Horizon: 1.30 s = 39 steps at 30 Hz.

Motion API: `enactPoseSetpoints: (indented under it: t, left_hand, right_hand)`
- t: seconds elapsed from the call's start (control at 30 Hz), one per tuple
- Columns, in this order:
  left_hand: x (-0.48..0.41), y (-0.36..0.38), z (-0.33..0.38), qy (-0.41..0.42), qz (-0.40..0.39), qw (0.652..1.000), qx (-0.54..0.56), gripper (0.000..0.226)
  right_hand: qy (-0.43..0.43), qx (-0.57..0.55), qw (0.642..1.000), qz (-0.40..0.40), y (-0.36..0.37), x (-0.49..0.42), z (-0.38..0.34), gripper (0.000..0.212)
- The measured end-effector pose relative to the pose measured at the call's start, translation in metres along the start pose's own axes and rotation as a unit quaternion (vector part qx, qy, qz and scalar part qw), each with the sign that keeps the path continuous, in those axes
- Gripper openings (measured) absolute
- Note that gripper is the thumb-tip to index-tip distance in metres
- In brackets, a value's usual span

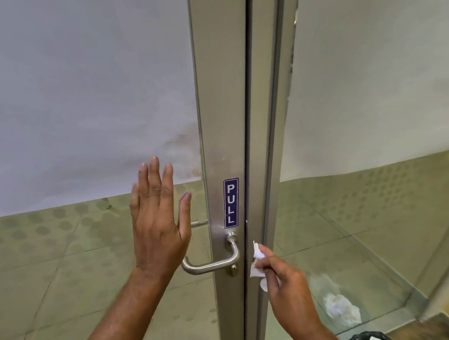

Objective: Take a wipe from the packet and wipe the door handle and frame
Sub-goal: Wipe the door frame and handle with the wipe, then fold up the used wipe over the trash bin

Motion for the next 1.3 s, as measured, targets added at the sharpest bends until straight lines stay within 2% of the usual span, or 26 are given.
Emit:
enactPoseSetpoints:
  t: [0.1, 0.17, 0.2, 0.27, 0.3, 0.33, 0.47, 0.57, 0.63, 0.7, 0.77, 0.9, 1.03, 1.17, 1.3]
  left_hand:
    - [0.031, -0.004, 0.038, 0.013, -0.061, 0.996, 0.069, 0.043]
    - [0.048, -0.006, 0.061, -0.081, -0.132, 0.975, 0.161, 0.038]
    - [0.054, -0.006, 0.072, -0.149, -0.172, 0.948, 0.222, 0.037]
    - [0.064, -0.005, 0.091, -0.271, -0.245, 0.864, 0.347, 0.034]
    - [0.067, -0.005, 0.101, -0.307, -0.270, 0.824, 0.392, 0.031]
    - [0.069, -0.005, 0.110, -0.328, -0.283, 0.799, 0.417, 0.030]
    - [0.073, -0.009, 0.139, -0.364, -0.298, 0.751, 0.464, 0.026]
    - [0.073, -0.010, 0.154, -0.396, -0.279, 0.711, 0.511, 0.016]
    - [0.072, -0.009, 0.162, -0.403, -0.274, 0.695, 0.529, 0.013]
    - [0.072, -0.006, 0.171, -0.409, -0.272, 0.683, 0.541, 0.014]
    - [0.071, -0.001, 0.180, -0.413, -0.275, 0.677, 0.543, 0.015]
    - [0.074, 0.014, 0.209, -0.404, -0.306, 0.658, 0.557, 0.015]
    - [0.079, 0.037, 0.251, -0.386, -0.348, 0.633, 0.574, 0.012]
    - [0.091, 0.066, 0.293, -0.372, -0.388, 0.622, 0.570, 0.014]
    - [0.107, 0.096, 0.338, -0.378, -0.414, 0.615, 0.555, 0.021]
  right_hand:
    - [-0.004, -0.024, 0.999, 0.022, -0.017, 0.017, -0.020, 0.039]
    - [-0.011, -0.028, 0.999, 0.034, -0.025, 0.028, -0.031, 0.036]
    - [-0.013, -0.030, 0.999, 0.039, -0.029, 0.033, -0.036, 0.033]
    - [-0.010, -0.033, 0.998, 0.050, -0.039, 0.042, -0.045, 0.028]
    - [-0.005, -0.035, 0.998, 0.054, -0.043, 0.047, -0.048, 0.027]
    - [-0.001, -0.032, 0.998, 0.060, -0.048, 0.051, -0.051, 0.028]
    - [0.000, 0.017, 0.997, 0.081, -0.069, 0.073, -0.060, 0.045]
    - [-0.002, 0.052, 0.995, 0.088, -0.085, 0.086, -0.064, 0.048]
    - [0.009, 0.053, 0.996, 0.078, -0.097, 0.094, -0.065, 0.052]
    - [0.032, 0.034, 0.997, 0.056, -0.112, 0.101, -0.061, 0.063]
    - [0.080, -0.028, 0.995, 0.058, -0.132, 0.107, -0.055, 0.072]
    - [0.241, -0.191, 0.950, 0.059, -0.176, 0.113, -0.036, 0.062]
    - [0.305, -0.305, 0.902, -0.020, -0.211, 0.116, -0.006, 0.040]
    - [0.328, -0.357, 0.874, 0.025, -0.244, 0.122, 0.029, 0.032]
    - [0.334, -0.322, 0.880, 0.102, -0.285, 0.129, 0.067, 0.026]
Point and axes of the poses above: each hand's wrist, its own x-axis away from the middle knuckle, its own y-axis out of the palm, z = x × y, the point moved 3 cm from there along -x, towards the middle knuckle, and after that the axes turned 15 degrees about x, right-handed, at the moved point
